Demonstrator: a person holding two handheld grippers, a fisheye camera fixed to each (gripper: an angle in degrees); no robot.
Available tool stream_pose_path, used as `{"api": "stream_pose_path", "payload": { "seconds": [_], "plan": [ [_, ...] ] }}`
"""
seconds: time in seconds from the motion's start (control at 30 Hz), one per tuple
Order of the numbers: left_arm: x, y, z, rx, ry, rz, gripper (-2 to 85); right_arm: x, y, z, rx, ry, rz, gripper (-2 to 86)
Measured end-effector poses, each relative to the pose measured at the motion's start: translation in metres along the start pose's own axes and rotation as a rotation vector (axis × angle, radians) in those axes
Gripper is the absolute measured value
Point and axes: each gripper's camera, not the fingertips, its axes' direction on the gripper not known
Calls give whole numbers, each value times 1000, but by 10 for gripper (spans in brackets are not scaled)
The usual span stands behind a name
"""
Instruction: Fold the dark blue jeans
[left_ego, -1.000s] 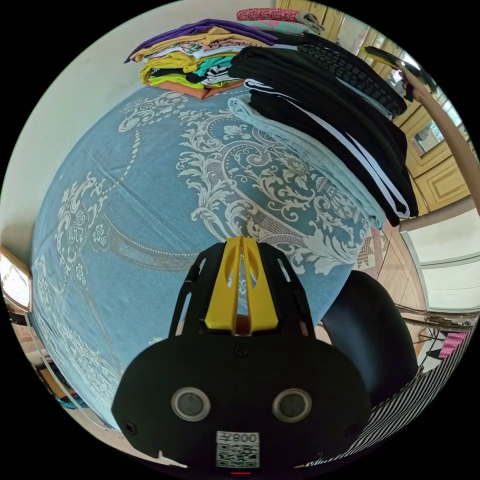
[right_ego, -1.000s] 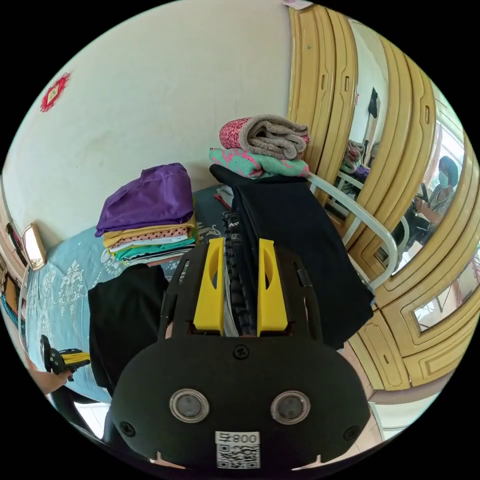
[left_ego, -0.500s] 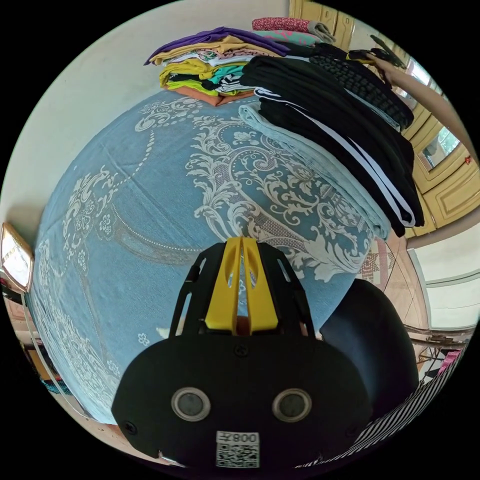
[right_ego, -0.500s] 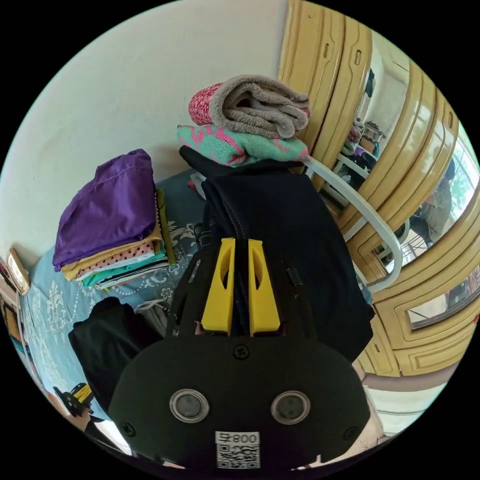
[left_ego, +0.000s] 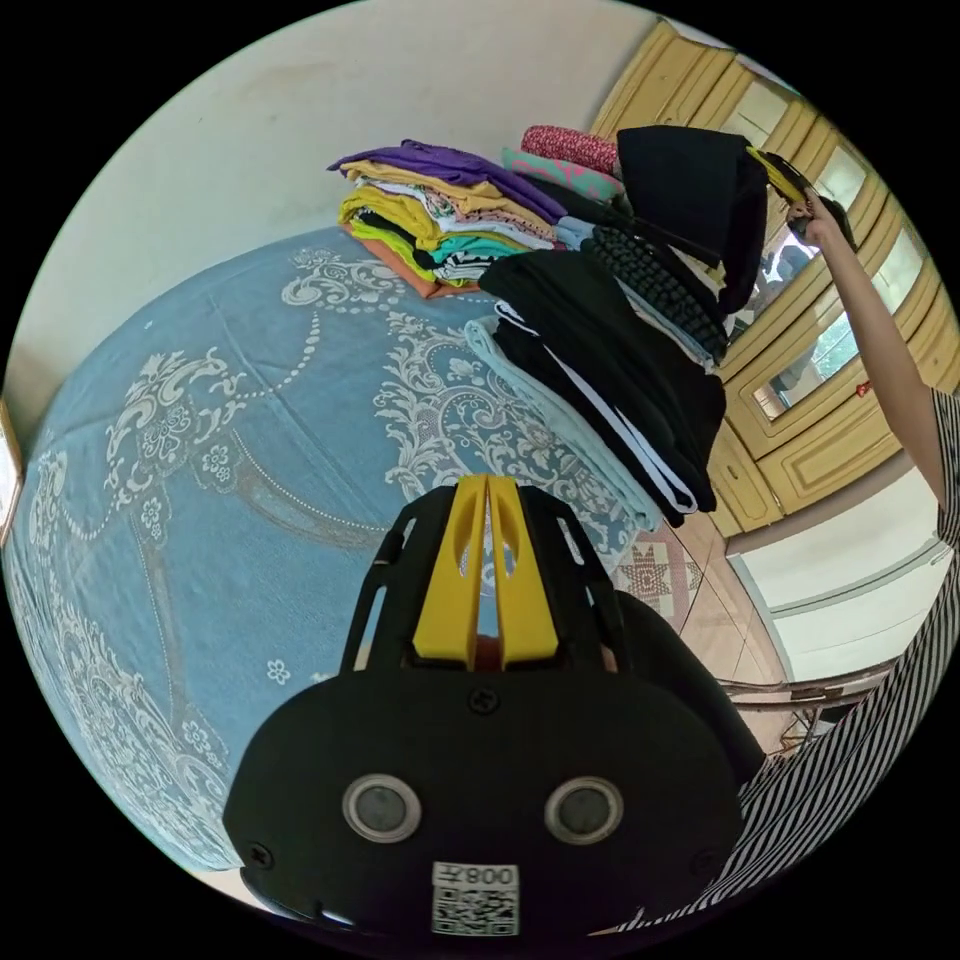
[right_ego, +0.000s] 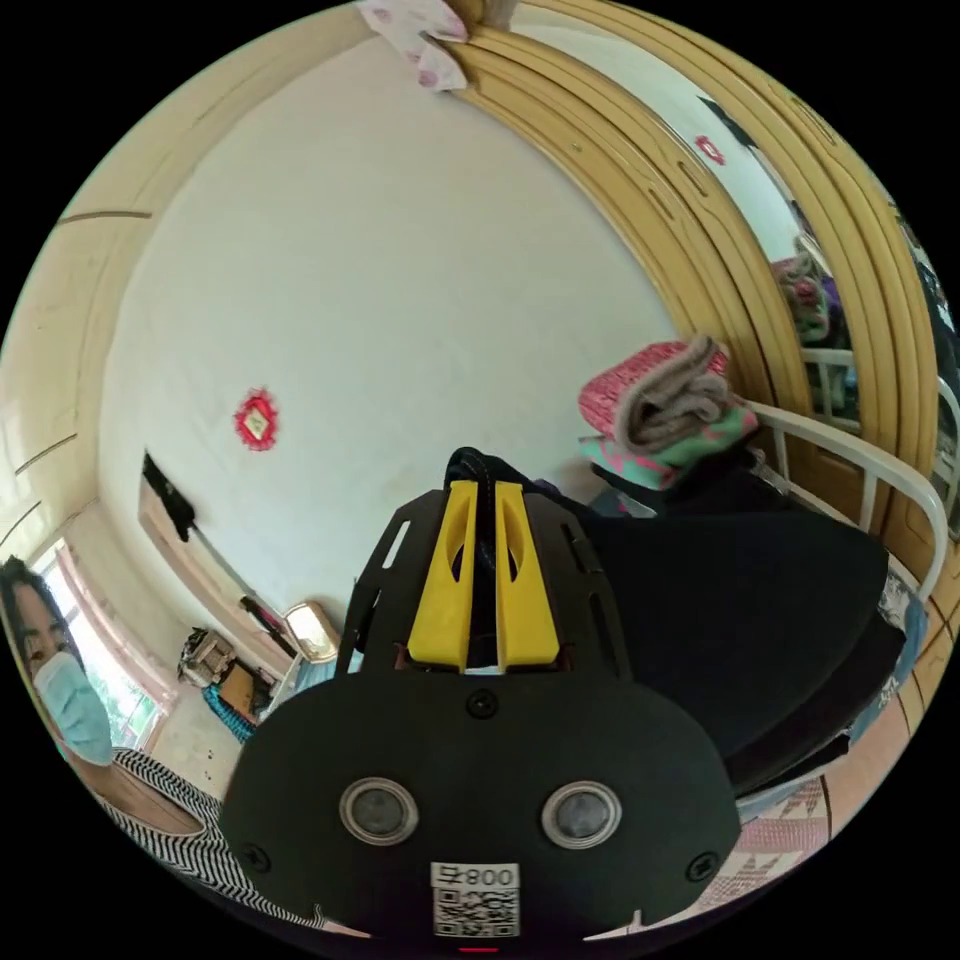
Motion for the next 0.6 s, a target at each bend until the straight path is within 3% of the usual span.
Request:
{"api": "stream_pose_path", "payload": {
  "seconds": [0.27,0.6],
  "plan": [
    [-38,102,-140,244,2,4,5,-185,-72,-36,115,-370,-192,21],
    [-96,262,-328,608,9,-17,49,-423,-88,-38,43,-632,-380,20]
  ]
}}
